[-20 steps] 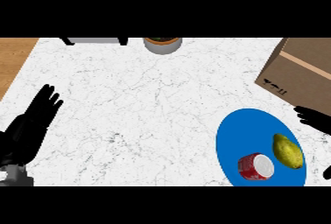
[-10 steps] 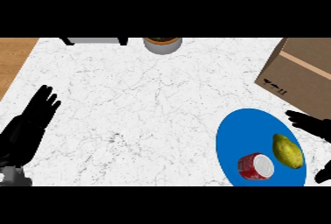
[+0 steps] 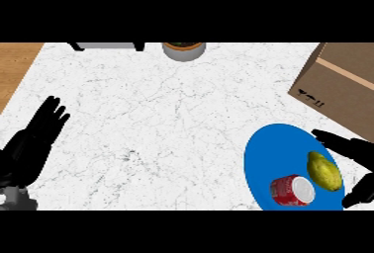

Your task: Pick the pear from the plate and place it in the cardboard box

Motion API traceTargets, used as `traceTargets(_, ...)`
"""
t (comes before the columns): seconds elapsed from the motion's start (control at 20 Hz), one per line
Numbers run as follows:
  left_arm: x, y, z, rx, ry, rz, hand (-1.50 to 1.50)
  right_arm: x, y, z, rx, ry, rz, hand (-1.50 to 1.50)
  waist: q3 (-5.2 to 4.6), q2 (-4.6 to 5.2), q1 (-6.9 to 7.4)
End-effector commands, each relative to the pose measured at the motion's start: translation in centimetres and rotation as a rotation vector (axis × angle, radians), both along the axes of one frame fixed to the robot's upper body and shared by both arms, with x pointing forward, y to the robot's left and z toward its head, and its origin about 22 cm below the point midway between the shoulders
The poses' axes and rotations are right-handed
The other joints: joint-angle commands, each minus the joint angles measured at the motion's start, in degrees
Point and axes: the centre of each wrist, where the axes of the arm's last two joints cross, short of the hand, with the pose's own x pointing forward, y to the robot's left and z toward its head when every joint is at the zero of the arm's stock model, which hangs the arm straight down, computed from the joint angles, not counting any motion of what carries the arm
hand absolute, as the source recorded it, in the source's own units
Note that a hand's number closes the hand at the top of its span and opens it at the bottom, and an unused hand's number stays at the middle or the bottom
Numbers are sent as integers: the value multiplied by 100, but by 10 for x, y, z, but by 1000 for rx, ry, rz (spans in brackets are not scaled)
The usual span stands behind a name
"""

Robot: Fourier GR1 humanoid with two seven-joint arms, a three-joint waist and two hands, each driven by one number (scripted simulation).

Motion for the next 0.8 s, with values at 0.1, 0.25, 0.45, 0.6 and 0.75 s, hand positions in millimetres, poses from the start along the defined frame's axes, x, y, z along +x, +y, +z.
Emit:
traceTargets(0.1,-13,13,1,-2,-4,18,0,5,-3,-10,28,-9,4,-150,2,2,20)
traceTargets(0.25,8,7,7,-13,3,7,0,10,18,-15,16,-48,-31,150,0,0,-7)
traceTargets(0.45,12,-7,6,1,22,-2,0,-4,12,-26,34,-115,-10,150,2,4,-5)
traceTargets(0.6,0,20,4,6,16,2,0,-8,26,-34,39,-133,-19,150,0,0,-8)
traceTargets(0.75,-5,-3,-5,16,23,-4,0,23,12,-4,42,-149,-26,150,1,3,17)
